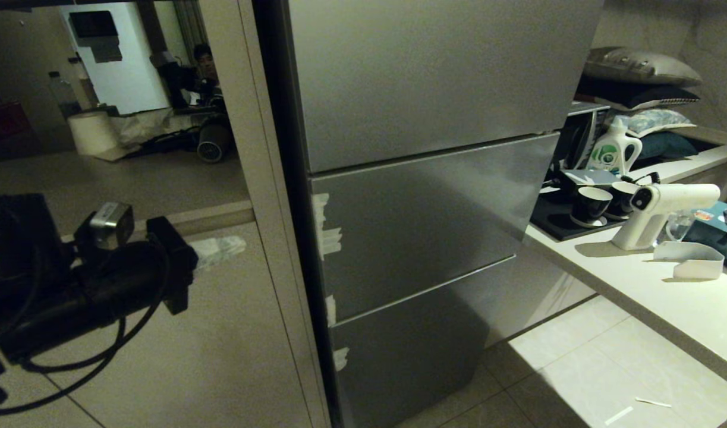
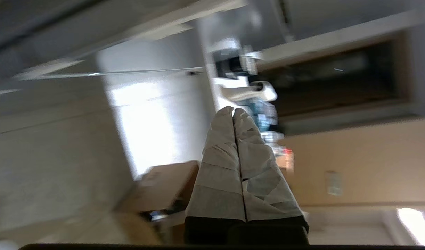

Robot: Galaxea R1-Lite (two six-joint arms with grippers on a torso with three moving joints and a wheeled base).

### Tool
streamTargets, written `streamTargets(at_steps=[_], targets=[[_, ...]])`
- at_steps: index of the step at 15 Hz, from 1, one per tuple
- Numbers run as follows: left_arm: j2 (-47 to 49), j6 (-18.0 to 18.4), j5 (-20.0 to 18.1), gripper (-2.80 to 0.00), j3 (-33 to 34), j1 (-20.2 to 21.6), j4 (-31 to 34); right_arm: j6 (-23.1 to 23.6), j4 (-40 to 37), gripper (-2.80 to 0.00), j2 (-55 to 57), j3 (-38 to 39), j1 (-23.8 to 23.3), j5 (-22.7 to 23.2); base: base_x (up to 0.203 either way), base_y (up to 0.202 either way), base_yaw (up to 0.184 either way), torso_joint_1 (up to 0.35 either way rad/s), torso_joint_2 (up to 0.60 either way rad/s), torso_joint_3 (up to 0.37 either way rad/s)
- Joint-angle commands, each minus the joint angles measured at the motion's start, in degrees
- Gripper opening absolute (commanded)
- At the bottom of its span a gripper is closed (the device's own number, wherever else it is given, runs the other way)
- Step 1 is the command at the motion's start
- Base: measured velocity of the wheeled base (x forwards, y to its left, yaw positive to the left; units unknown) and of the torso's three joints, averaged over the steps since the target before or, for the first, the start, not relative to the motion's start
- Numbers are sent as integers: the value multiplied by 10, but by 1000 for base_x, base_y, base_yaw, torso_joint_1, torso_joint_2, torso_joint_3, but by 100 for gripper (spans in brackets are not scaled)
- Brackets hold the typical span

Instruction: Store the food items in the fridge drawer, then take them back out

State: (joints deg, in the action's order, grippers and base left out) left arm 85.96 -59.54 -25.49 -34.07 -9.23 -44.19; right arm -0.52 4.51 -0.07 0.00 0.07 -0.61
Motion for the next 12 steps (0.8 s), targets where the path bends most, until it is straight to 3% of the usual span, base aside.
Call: streamTargets(at_steps=[1, 5, 12], targets=[[104, -14, 0, -280, -38, -23, -52, 0, 1, -280, 0, 18, 0, 0, 0, 0, 0, 0, 0, 0], [203, -17, 40, -280, -109, -35, -133, -3, 1, -280, 0, 18, 0, 0, 0, 0, 0, 0, 0, 0], [281, -21, 90, -280, -218, -59, -138, -4, 1, -280, 0, 18, 0, 0, 0, 0, 0, 0, 0, 0]])
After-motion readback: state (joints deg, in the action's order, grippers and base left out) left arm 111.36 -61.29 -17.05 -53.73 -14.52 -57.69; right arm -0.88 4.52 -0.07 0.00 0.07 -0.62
